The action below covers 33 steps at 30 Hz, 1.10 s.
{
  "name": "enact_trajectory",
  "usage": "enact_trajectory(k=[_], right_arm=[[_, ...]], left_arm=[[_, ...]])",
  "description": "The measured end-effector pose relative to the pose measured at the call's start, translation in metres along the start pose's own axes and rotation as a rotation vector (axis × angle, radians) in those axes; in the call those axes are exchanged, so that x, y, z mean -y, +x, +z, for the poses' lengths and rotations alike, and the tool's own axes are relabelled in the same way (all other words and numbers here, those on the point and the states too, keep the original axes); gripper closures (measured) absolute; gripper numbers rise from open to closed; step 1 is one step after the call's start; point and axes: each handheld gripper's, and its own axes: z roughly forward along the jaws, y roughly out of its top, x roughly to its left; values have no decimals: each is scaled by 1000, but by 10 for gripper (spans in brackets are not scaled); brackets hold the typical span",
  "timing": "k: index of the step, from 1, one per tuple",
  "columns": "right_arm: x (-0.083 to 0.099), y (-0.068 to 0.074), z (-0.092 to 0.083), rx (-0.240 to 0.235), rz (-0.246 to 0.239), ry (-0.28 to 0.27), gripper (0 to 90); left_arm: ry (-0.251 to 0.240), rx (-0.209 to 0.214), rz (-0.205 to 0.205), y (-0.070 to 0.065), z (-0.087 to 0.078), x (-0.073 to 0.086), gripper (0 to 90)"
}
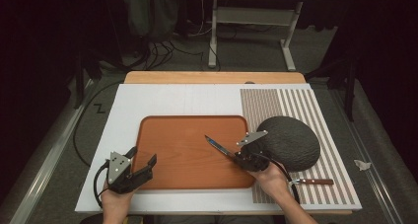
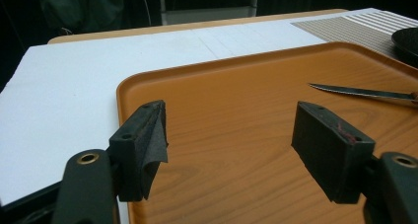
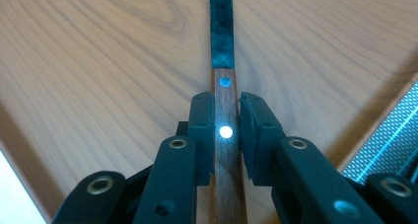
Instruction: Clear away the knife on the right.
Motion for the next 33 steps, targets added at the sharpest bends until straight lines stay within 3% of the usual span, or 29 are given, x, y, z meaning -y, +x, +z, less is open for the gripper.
enact_trajectory(k=[14,18,23,28,33], right_arm=[[3,4,7,10,-15,23,766],[3,4,6,15,-18,24,717],[2,3,2,22,-16,-15,679],[1,5,-3,9,-23,-71,761],[-2,10,-2,-12,-60,-90,840]], left_arm=[[0,3,0,0,0,0,296],[0,4,0,0,0,0,296],[0,4,-1,0,0,0,296],[0,2,0,0,1,0,296],[4,0,1,0,1,0,296]])
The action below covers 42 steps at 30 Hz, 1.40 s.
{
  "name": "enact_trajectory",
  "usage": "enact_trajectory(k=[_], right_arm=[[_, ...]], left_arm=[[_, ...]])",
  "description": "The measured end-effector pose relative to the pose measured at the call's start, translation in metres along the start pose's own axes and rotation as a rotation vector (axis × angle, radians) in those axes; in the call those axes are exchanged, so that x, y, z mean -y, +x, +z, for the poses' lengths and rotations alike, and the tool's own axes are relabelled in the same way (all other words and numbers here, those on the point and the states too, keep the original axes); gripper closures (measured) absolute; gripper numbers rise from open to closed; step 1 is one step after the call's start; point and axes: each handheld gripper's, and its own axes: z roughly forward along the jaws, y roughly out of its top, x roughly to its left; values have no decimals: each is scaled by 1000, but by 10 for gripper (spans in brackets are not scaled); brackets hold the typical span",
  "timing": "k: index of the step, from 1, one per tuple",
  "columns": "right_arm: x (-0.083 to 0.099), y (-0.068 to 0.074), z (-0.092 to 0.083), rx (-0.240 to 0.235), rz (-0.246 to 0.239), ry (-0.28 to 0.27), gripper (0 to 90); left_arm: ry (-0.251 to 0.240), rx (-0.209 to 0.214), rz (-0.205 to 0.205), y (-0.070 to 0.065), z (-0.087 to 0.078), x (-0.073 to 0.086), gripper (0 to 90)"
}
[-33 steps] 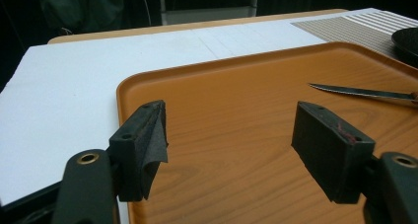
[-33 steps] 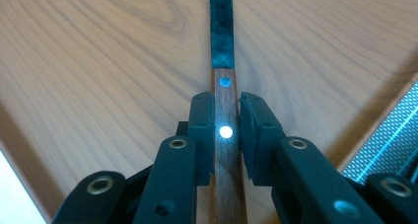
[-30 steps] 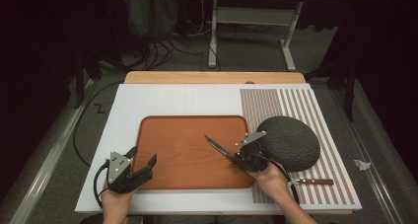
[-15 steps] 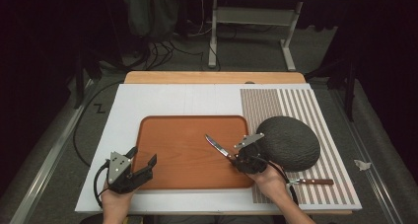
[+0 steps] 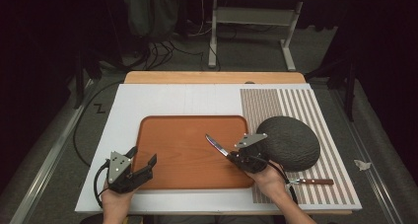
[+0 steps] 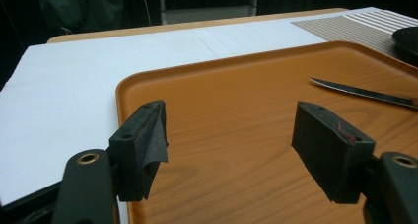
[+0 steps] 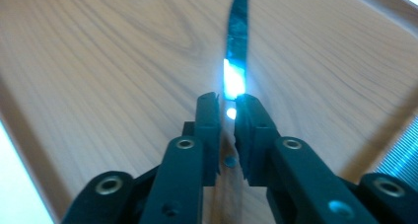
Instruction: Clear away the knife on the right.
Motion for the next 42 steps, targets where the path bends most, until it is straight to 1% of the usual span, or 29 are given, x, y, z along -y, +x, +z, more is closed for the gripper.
enact_trajectory(k=[4,6,8,13,15,18,25,29,42], right_arm=[[-3,3,7,-21,-22,15,868],[-4,3,12,-25,-19,27,875],[-4,3,16,-23,-22,37,881],[-4,2,19,-24,-23,40,884],[-4,2,22,-21,-25,49,884],[-4,1,24,-15,-28,46,884],[-3,-4,24,0,-13,46,882],[-3,-9,24,12,0,46,879],[-1,-20,23,40,33,40,867]], left_arm=[[0,0,-1,0,0,0,296],[1,1,-1,0,0,0,296],[0,1,0,0,0,0,296],[2,1,1,0,0,0,296],[1,1,1,0,0,0,296],[1,0,1,0,0,0,296],[1,0,-1,0,0,0,296],[1,-1,-3,0,0,0,296],[2,-2,-5,1,1,1,296]])
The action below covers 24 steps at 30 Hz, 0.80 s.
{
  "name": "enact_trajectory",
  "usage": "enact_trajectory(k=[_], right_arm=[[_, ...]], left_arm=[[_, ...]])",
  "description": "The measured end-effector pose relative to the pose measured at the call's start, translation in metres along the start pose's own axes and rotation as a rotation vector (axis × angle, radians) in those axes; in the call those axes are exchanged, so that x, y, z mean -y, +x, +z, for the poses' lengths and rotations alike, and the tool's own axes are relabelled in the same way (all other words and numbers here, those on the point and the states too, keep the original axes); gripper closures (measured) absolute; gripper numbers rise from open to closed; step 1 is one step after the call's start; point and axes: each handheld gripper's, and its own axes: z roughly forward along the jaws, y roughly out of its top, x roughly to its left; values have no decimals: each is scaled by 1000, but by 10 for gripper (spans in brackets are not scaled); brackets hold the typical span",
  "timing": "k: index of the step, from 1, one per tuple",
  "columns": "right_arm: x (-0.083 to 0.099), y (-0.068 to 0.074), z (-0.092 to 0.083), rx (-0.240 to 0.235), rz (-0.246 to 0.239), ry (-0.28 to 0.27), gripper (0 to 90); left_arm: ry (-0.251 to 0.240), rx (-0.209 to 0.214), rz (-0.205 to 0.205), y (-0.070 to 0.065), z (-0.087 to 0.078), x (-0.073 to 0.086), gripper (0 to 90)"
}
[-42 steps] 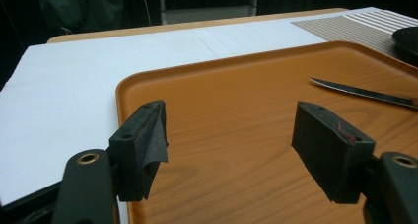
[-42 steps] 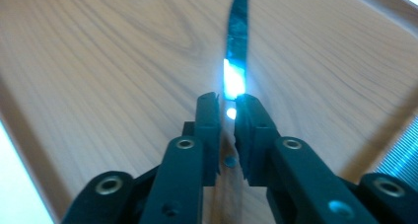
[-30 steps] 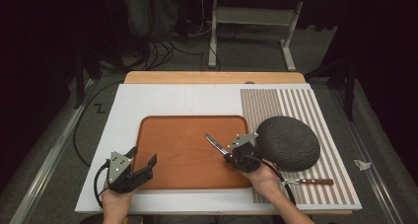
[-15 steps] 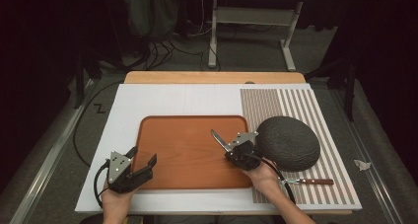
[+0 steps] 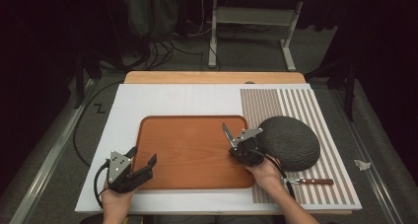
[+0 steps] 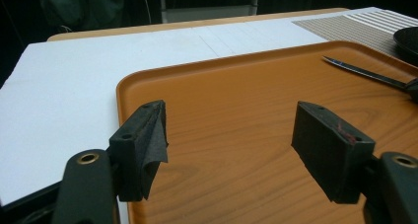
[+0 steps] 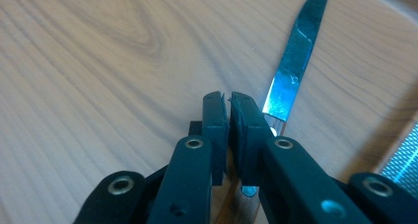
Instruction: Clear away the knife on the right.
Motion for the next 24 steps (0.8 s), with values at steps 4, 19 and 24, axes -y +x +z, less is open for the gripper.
enact_trajectory(k=[4,19,24], right_arm=[[0,-3,-1,8,5,3,858],[2,-9,-2,24,14,-1,848],[3,-9,-3,18,19,-3,793]], left_arm=[[0,-1,1,0,0,0,296],[1,-2,1,0,0,0,296],[3,-1,1,0,1,0,296]])
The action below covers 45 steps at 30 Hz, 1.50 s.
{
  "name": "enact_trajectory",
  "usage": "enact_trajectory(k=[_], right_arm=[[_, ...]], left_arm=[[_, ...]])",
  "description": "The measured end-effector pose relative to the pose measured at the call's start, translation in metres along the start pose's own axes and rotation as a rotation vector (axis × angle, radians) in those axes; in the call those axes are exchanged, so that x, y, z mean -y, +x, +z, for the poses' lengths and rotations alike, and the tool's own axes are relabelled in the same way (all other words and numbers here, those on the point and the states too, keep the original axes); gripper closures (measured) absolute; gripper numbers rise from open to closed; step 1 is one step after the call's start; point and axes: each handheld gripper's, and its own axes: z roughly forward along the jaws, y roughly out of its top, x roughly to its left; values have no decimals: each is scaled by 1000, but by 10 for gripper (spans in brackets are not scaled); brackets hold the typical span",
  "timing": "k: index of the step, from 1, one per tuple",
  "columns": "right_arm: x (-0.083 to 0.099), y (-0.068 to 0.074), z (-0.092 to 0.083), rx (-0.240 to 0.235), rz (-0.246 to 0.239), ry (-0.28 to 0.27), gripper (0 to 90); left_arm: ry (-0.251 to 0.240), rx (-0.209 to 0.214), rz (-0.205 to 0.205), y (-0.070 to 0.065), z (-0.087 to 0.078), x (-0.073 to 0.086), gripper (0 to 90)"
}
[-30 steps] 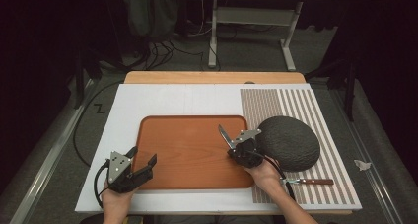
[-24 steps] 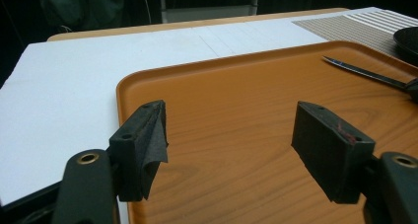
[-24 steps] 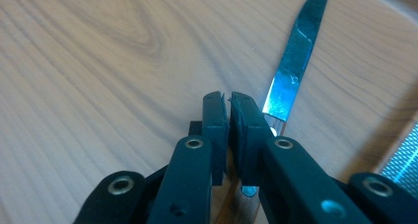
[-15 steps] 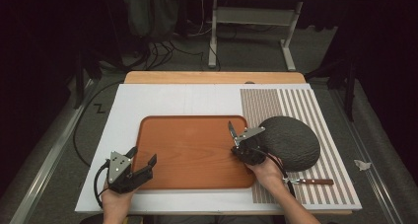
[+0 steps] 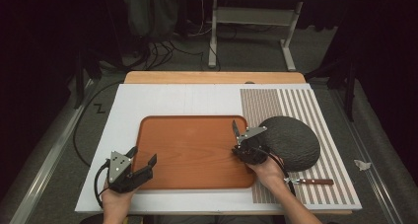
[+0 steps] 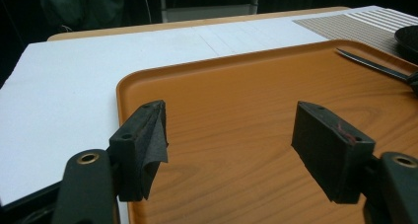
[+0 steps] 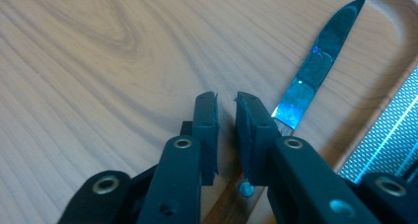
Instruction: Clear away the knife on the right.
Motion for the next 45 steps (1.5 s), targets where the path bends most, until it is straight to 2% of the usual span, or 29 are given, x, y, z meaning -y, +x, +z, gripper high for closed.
enact_trajectory(k=[3,7,10,17,26,27,34,35,37,39,45], right_arm=[[0,0,-1,-6,-6,-7,776],[-1,1,-9,-16,-3,-44,695],[0,0,-10,-24,1,-53,669],[4,-4,-20,-32,10,-116,579],[13,-6,-34,-44,9,-185,509],[15,-7,-37,-48,12,-206,502],[20,-9,-45,-38,14,-260,448],[24,-10,-49,-34,29,-297,434],[27,-12,-53,-28,42,-317,405],[30,-14,-56,-22,53,-330,398],[39,-16,-62,-6,48,-340,387]], left_arm=[[-1,0,-1,0,0,0,296],[-1,0,-3,1,0,0,296],[0,-1,-7,1,1,0,296],[1,1,-3,1,0,0,296],[0,2,-4,1,1,0,296],[0,1,-4,1,0,0,296],[-1,1,-4,1,-1,0,296],[-2,2,-6,1,-1,0,296],[-3,2,-8,2,-1,0,296],[-3,1,-11,2,0,0,296],[-2,2,-5,1,1,0,296]])
